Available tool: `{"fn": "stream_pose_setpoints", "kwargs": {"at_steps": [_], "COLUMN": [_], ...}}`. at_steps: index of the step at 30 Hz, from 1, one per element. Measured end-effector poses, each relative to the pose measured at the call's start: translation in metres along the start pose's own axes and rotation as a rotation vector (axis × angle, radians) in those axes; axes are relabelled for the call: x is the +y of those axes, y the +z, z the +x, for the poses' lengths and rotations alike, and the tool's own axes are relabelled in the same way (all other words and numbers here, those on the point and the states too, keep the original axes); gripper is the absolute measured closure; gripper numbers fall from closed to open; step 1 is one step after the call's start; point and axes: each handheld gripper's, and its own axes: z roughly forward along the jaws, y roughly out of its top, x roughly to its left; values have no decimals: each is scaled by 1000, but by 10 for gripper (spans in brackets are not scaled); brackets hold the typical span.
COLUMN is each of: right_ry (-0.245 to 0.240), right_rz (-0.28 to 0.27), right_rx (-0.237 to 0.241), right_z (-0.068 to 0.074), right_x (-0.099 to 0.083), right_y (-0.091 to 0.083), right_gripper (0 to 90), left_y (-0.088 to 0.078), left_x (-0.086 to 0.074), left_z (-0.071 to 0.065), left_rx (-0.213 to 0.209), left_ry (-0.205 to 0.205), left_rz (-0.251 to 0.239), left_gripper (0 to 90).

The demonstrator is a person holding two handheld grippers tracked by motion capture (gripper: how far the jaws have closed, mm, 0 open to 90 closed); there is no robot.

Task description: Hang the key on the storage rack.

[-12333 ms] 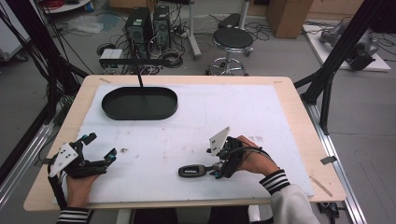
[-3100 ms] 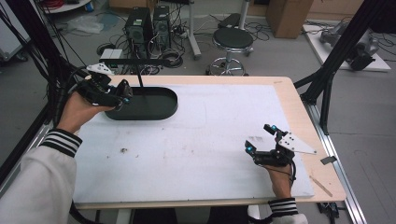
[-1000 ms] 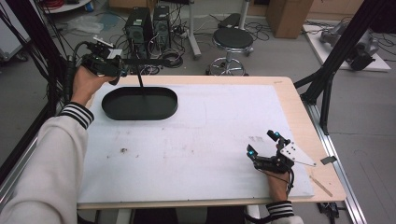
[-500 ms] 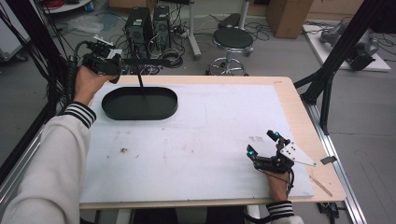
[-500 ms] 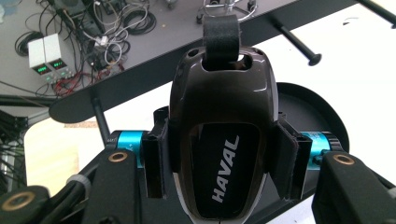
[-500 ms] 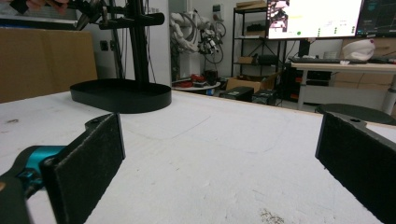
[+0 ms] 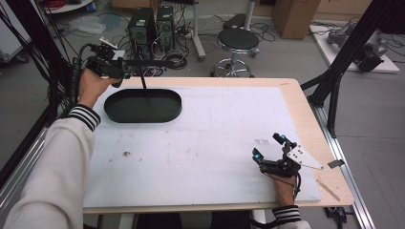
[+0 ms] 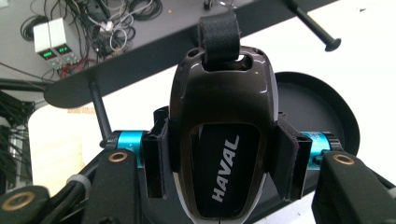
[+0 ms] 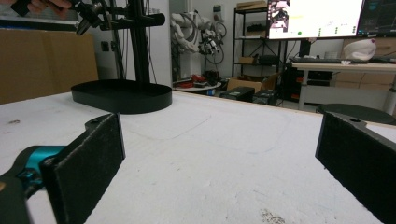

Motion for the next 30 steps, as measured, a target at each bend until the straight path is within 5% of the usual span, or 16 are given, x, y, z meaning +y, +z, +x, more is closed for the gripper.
{"fn": "stream_pose_setpoints", "kwargs": {"at_steps": [12, 26, 30], "right_ry": [-1, -2, -1], "right_rz": [-1, 4, 4], "right_rx": [1, 1, 4], "right_z": [0, 1, 1], "right_x": [0, 0, 0], "right_y": [0, 0, 0], "right_gripper": [3, 3, 3], "left_y": [5, 24, 30], "left_x": [-13, -32, -37], "left_z": [-1, 2, 1], "left_rx": [-8, 4, 9], "left_ry": [-27, -57, -70], "left_rz": [57, 83, 57], "left_gripper": [486, 486, 486]}}
